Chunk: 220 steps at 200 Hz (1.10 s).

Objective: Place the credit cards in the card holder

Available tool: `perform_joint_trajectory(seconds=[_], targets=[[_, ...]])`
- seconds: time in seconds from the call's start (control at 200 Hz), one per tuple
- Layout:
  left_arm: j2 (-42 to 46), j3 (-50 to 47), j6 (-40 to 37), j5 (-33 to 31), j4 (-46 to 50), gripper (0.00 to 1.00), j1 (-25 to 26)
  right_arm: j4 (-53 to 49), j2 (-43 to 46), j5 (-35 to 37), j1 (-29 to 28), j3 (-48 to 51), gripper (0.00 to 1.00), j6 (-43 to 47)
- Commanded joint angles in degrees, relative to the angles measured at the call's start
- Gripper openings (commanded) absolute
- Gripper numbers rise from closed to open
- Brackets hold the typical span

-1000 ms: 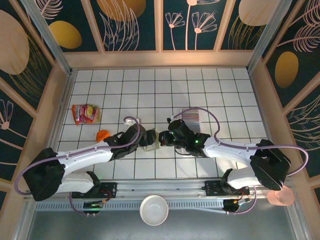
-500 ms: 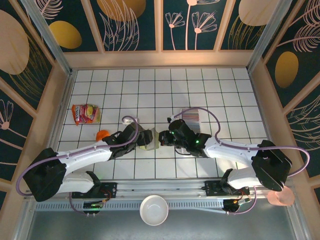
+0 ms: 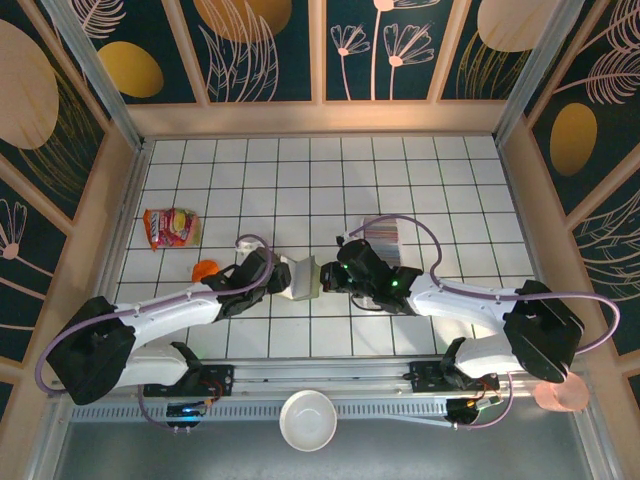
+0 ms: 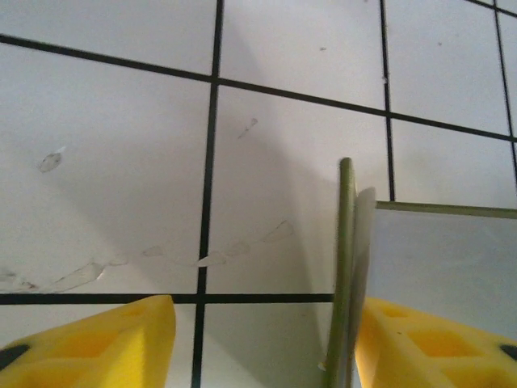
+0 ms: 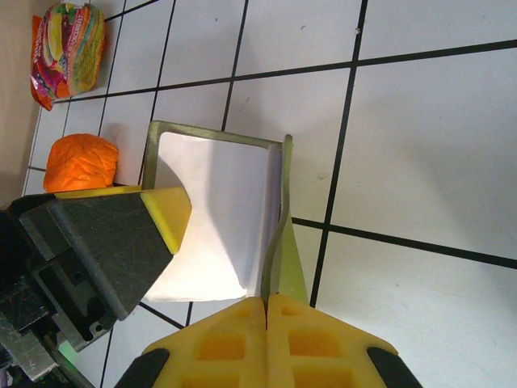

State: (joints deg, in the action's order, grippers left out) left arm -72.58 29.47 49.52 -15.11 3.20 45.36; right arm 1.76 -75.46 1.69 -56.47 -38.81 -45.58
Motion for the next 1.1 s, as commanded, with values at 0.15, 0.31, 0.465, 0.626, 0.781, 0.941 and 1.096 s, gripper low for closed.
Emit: perform_joint_trajectory(seconds=[0.15, 0.31, 0.465, 0.626, 0.781, 0.941, 1.096], targets=[[-1.1, -1.6, -0.4, -0.2, 0.7, 0.54, -0.4, -2.5, 1.3, 2.7, -0.2, -1.0, 0.00, 0.1], [0.4, -2.2, -0.4, -1.6, 2.0, 0.57, -0.5, -2.1, 1.0, 2.9, -0.2, -1.4, 0.00, 0.1], [1.5, -2.0, -0.9, -5.4, 5.0, 0.69, -0.6, -2.7, -0.2, 3.1, -0.1, -1.9, 0.00, 0.5], [2.9, 0.0, -2.2, -5.9, 6.8, 0.70, -0.6, -2.2, -0.6, 2.7, -0.1, -2.3, 0.00, 0.7], [6.4, 4.3, -3.3, -5.0, 9.1, 0.71, -1.0, -2.0, -0.7, 2.2, -0.2, -2.8, 0.00, 1.1], [10.8, 9.4, -4.4, 2.1, 7.6, 0.61, -1.0, -1.5, -0.9, 1.6, -0.2, -2.9, 0.00, 1.2], [11.7, 10.3, -3.0, 15.5, -0.5, 0.46, -1.0, -1.1, -1.2, 1.6, -0.2, -2.9, 0.00, 1.2]])
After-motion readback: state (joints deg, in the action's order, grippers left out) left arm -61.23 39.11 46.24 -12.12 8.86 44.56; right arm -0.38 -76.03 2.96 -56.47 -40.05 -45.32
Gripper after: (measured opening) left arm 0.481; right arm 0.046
